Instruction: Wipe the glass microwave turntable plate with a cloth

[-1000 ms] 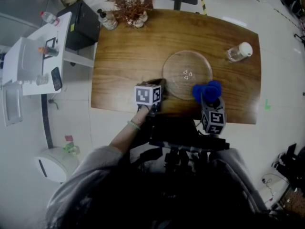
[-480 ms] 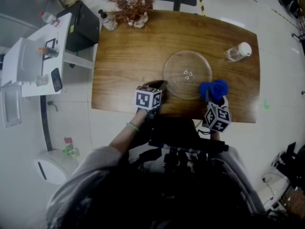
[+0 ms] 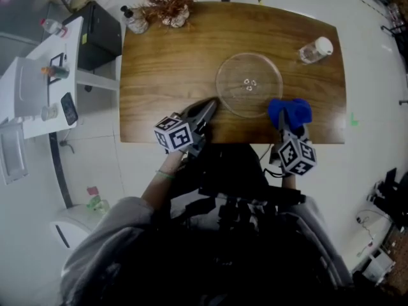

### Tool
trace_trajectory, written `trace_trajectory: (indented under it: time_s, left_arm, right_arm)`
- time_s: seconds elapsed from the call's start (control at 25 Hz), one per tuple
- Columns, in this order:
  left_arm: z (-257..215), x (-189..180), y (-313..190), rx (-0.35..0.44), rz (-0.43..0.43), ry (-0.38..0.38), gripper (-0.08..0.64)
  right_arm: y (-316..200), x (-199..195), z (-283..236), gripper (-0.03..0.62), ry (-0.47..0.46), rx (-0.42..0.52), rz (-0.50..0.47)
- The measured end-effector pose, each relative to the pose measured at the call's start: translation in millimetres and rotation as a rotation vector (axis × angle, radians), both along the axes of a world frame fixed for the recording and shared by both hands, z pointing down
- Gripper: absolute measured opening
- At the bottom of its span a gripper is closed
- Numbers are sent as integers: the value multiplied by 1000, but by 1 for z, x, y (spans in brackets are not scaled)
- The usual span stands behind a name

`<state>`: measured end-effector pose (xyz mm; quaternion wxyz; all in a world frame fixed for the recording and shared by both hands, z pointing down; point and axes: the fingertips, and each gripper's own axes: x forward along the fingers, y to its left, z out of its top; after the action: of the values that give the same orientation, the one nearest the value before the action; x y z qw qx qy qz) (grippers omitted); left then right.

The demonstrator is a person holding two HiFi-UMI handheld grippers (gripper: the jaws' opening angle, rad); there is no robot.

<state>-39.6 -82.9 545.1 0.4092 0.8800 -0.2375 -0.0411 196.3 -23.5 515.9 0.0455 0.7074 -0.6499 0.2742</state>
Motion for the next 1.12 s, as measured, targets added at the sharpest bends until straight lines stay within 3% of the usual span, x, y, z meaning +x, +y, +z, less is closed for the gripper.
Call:
trace_trajectory:
  time_s: [0.12, 0.28, 0.56, 0.76, 1.12]
  left_arm:
    - [-12, 2, 7, 36, 48, 106, 8]
    - [-11, 11, 15, 8, 58, 147, 8]
    - [-12, 38, 46, 6, 95, 100, 8]
    - [-17, 45, 61, 30, 24, 78, 8]
    - [-26, 88, 128, 26, -62, 67, 8]
  right_arm:
    - [19, -14, -2, 191, 28, -20, -29]
    - [38, -26, 0, 190, 43, -49, -63]
    - [44, -33, -2, 190, 44, -48, -136]
    - [56, -29, -11, 189, 68, -20, -204]
    - [111, 39, -16, 189, 12, 12, -199]
